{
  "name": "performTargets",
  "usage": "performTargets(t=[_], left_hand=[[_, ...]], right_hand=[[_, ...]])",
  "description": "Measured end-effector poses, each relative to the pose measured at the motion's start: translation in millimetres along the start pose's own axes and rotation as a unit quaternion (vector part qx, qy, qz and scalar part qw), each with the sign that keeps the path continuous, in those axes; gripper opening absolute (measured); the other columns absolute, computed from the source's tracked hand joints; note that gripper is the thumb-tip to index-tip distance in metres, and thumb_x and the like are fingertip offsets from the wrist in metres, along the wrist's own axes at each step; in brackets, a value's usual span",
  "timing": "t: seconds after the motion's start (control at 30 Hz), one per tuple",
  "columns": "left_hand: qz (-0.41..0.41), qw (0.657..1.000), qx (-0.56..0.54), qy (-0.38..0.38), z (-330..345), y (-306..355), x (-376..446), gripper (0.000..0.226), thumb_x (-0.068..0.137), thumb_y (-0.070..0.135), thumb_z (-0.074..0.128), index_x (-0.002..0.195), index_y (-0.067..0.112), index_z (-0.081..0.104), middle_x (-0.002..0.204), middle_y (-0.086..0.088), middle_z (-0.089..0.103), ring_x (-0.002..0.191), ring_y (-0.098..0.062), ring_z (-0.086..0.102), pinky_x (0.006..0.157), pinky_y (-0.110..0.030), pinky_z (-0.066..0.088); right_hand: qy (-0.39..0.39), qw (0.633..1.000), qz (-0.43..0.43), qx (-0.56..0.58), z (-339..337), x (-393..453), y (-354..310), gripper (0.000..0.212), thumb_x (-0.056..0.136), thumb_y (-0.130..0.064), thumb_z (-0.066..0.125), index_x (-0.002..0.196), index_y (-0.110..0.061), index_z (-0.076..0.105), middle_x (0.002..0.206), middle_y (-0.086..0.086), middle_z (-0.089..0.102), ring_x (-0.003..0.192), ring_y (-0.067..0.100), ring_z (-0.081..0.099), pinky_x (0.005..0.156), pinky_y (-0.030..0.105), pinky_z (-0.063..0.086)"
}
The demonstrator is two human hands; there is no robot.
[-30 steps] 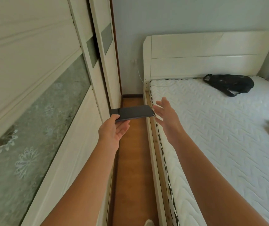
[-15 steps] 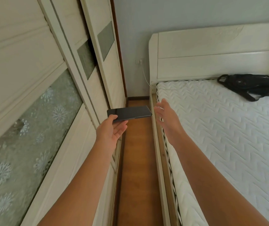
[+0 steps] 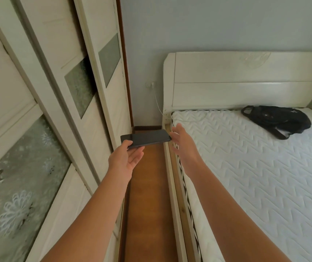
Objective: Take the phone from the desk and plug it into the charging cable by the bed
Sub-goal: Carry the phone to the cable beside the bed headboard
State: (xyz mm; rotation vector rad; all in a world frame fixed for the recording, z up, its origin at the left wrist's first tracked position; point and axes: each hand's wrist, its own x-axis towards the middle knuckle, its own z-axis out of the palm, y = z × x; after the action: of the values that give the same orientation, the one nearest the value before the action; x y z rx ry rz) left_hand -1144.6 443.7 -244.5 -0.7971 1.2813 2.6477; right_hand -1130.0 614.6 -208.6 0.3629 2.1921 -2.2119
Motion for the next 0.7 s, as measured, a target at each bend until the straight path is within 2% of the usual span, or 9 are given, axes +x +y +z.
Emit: performTargets(t=[0.1,0.2,0.3,0.37,0.57,0.7], left_hand=[[-0.001,1.000,0.003,-0.011,21,15,37,0.021,0.091,0.014,0.068,0.110,0.007,0.064,0.102,-0.021,0.076,0.081,-0.028,0.079,0.056,-0.030,0.061],[-0.002,1.000,0.013,-0.017,38,27,67,0.020,0.091,0.015,0.068,0.110,0.008,0.065,0.100,-0.019,0.076,0.080,-0.027,0.079,0.057,-0.030,0.061],[-0.012,1.000,0.019,-0.016,50,36,95,0.018,0.092,0.015,0.068,0.108,0.009,0.065,0.101,-0.019,0.076,0.079,-0.026,0.079,0.057,-0.031,0.061],[-0.022,1.000,0.014,-0.010,55,41,114,0.017,0.092,0.015,0.068,0.107,0.009,0.066,0.100,-0.019,0.076,0.079,-0.026,0.079,0.056,-0.031,0.062],[-0.021,1.000,-0.003,0.012,72,54,178,0.015,0.091,0.015,0.069,0.104,0.008,0.067,0.094,-0.019,0.078,0.079,-0.026,0.079,0.056,-0.032,0.061],[-0.015,1.000,0.007,0.002,97,66,226,0.022,0.090,0.015,0.070,0.110,0.007,0.065,0.098,-0.019,0.079,0.085,-0.028,0.078,0.065,-0.034,0.063]], right_hand=[[0.021,1.000,-0.006,0.005,11,40,-8,0.059,0.094,-0.058,0.032,0.142,-0.024,0.041,0.141,-0.002,0.049,0.130,0.018,0.044,0.112,0.047,0.030],[0.039,0.999,-0.001,0.024,17,71,-11,0.049,0.095,-0.056,0.034,0.132,-0.027,0.048,0.138,0.000,0.051,0.123,0.017,0.048,0.107,0.044,0.035],[0.052,0.998,0.012,0.038,22,104,-13,0.059,0.096,-0.054,0.034,0.146,-0.022,0.036,0.147,0.001,0.042,0.134,0.021,0.040,0.113,0.046,0.030],[0.060,0.997,0.019,0.045,25,127,-14,0.060,0.097,-0.052,0.036,0.149,-0.022,0.032,0.151,0.001,0.038,0.137,0.022,0.037,0.114,0.047,0.029],[0.043,0.998,0.038,0.041,39,205,-15,0.060,0.096,-0.054,0.036,0.147,-0.022,0.033,0.149,0.002,0.041,0.134,0.021,0.040,0.111,0.043,0.032],[0.026,0.997,0.045,0.052,40,266,-19,0.061,0.095,-0.053,0.035,0.147,-0.022,0.033,0.146,0.001,0.044,0.130,0.018,0.042,0.110,0.040,0.032]])
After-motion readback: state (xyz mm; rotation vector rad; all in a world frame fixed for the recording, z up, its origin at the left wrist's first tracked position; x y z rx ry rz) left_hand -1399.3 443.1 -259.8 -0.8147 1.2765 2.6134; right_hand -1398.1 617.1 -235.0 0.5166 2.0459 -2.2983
